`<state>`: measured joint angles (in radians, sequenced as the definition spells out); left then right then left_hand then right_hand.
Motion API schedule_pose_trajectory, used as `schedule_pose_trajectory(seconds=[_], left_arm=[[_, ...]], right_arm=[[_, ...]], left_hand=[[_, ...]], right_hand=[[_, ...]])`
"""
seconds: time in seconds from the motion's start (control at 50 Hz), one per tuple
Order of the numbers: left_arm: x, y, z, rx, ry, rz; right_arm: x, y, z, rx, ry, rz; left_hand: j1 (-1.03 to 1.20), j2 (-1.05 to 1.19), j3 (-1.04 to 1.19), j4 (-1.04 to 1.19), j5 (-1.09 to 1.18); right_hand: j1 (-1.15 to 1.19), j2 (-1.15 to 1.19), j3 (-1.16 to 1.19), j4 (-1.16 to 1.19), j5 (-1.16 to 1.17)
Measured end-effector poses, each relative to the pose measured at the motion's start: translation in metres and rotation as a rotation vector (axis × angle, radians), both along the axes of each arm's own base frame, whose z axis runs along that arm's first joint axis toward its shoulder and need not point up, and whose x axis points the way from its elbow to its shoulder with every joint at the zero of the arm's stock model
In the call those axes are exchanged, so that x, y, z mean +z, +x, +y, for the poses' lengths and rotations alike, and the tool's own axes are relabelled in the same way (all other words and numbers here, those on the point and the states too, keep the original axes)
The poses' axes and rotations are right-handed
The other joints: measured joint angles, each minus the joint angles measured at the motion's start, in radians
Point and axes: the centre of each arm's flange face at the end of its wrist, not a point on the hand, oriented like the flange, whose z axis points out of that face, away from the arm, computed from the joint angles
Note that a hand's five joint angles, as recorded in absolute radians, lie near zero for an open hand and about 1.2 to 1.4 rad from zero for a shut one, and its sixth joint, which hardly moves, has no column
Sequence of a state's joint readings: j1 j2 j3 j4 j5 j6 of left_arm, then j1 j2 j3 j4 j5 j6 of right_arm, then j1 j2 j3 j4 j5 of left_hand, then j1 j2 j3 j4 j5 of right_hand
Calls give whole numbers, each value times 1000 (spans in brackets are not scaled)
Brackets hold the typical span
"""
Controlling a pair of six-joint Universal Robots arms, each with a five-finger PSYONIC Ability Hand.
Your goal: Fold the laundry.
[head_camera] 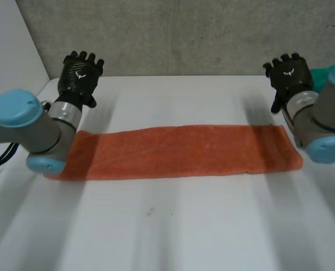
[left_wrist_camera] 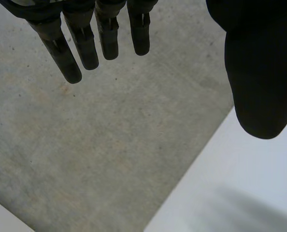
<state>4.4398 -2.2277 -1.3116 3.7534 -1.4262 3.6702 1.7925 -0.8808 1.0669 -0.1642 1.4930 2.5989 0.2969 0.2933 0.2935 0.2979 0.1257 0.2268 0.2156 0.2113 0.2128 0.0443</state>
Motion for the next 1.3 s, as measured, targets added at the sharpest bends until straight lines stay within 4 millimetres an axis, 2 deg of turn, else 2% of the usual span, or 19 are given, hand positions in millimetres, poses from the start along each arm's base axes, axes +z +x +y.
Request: schedule_pose_trajectory(seconds=[0.1,0.24,0.4,0.42,0.48,0.5,0.56,0.62,0.7,0.88,0.96,1.02,1.08,1.14,1.16,1.22,1.26,1.28,1.3], left_arm=[[11,10,40,-37,86,74],[10,15,81,-125,214,184],[1,16,96,-157,275,206],[0,16,97,-157,278,205],[-1,16,97,-155,280,202],[-1,16,97,-155,281,201],[-2,16,96,-154,280,199],[-1,16,97,-154,278,198],[3,15,98,-154,265,201],[24,19,105,-155,214,219],[29,22,108,-148,204,223],[33,26,111,-140,195,226],[39,33,112,-125,178,231],[46,40,110,-107,155,239],[48,41,110,-103,149,240],[55,46,110,-92,129,245],[56,46,111,-90,126,246],[56,47,111,-90,126,246],[55,47,113,-90,128,246]], right_arm=[[-6,-29,39,2,260,46],[-34,-59,60,-12,481,64],[-59,-63,53,11,466,84],[-71,-63,48,17,455,92],[-83,-62,42,21,447,100],[-89,-62,40,21,445,106],[-96,-63,35,16,439,118],[-102,-70,29,-17,424,135],[-99,-92,24,-103,386,161],[-63,-153,23,-255,267,382],[-56,-161,19,-256,217,504],[-46,-141,15,-209,129,547],[-30,-95,15,-106,-15,528],[-12,-28,28,65,-189,463],[-7,-8,35,127,-239,443],[-2,78,78,429,-412,363],[-9,114,103,575,-460,335],[-12,125,111,619,-470,328],[-26,152,134,739,-483,311]], left_hand=[[-1,0,-1,-1,-1],[-1,0,-1,-1,-1],[-1,0,-1,-1,-1],[-1,0,-1,-1,-1],[-1,0,-1,-1,-1],[-1,0,-1,-1,-1],[-1,0,-1,-1,-1],[-1,0,-1,-1,-1],[-1,0,-1,-1,-1],[-1,-1,-1,-1,-1],[-1,-1,-1,-1,-1],[-1,-1,-1,-2,-1],[-1,-2,-1,-2,-5],[-1,-1,-1,-3,-6],[-1,-2,-1,-3,-6],[-1,-2,-1,-3,-5],[-1,-2,-1,-3,-6],[-1,-2,-1,-3,-6],[-1,-2,-1,-3,-5]], right_hand=[[4,2,14,13,14],[107,117,127,125,125],[161,155,176,176,180],[172,164,186,186,191],[356,349,358,357,354],[550,542,542,540,534],[834,882,874,863,849],[878,961,967,972,935],[882,961,971,980,938],[884,961,971,980,943],[884,961,971,981,943],[884,961,971,984,945],[884,964,971,984,950],[884,966,979,984,950],[884,966,979,984,950],[884,966,979,985,950],[884,966,980,985,950],[884,966,980,985,950],[884,966,980,985,950]])
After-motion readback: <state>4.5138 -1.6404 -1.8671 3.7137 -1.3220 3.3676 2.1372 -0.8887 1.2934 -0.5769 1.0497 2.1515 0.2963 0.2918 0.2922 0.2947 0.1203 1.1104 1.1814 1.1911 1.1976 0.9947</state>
